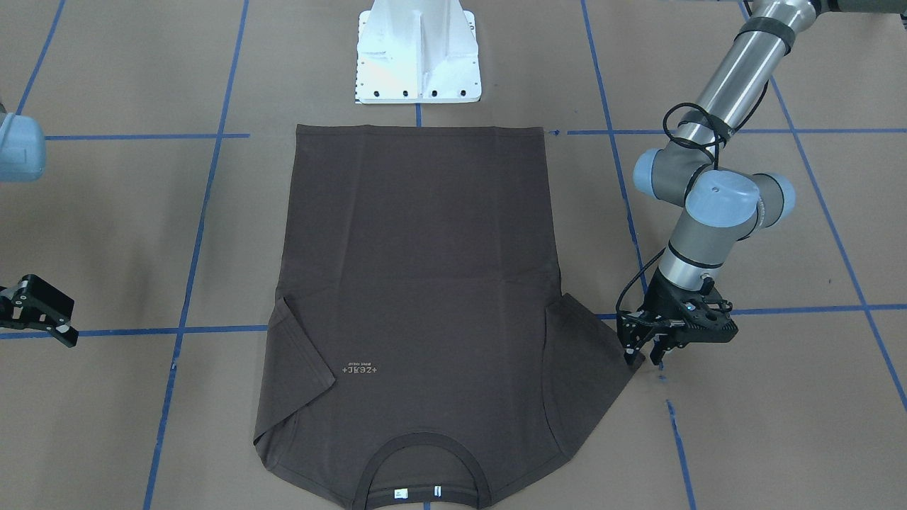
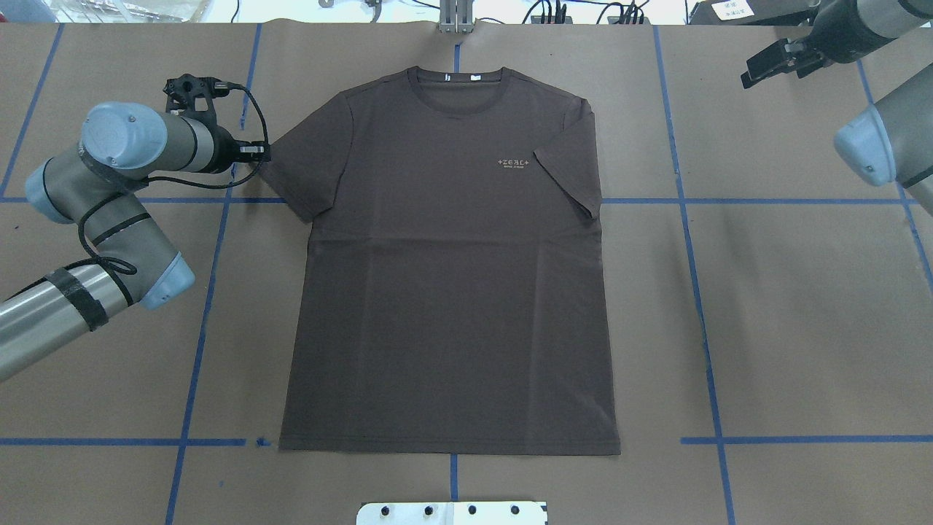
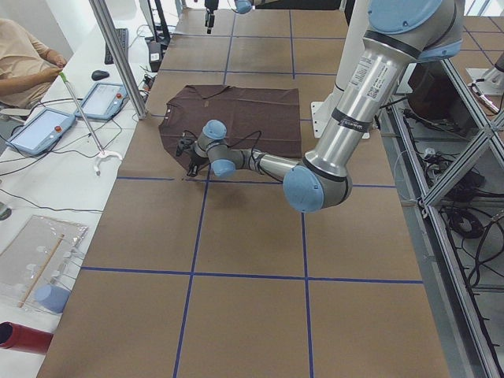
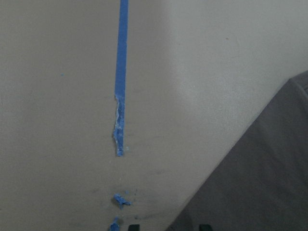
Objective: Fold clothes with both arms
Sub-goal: 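Bring the left gripper to the sleeve nearest it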
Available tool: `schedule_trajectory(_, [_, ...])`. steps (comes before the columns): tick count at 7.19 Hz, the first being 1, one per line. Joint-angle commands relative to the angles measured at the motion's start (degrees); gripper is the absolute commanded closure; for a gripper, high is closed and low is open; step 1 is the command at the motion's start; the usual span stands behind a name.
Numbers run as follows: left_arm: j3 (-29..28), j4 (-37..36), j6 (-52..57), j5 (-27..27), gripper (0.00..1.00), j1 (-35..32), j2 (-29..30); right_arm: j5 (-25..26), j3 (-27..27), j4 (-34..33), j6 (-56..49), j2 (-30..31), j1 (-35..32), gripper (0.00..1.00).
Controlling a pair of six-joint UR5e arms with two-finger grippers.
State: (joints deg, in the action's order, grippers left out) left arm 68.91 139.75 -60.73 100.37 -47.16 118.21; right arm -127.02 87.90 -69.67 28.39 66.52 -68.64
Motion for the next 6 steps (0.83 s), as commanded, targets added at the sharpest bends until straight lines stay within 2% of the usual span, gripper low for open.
schedule_trajectory(1, [0.0,0.0,0.0,0.0,0.49,0.5,0.0,0.0,-0.1,0.0,0.0,0.2,0.0,0.0])
schedule_trajectory(3, [0.0,0.0,0.0,0.0,0.51,0.5,0.0,0.1,-0.1,0.1,0.0,0.4,0.0,0.0])
schedule_trajectory(4, [0.0,0.0,0.0,0.0,0.56,0.5,0.0,0.1,-0.1,0.0,0.0,0.4,0.1,0.0])
schedule_trajectory(5, [0.0,0.0,0.0,0.0,0.66,0.6,0.0,0.1,-0.1,0.0,0.0,0.4,0.1,0.0])
schedule_trajectory(6, [-0.1,-0.2,0.0,-0.1,0.66,0.7,-0.1,0.1,-0.1,0.0,0.0,0.5,0.1,0.0])
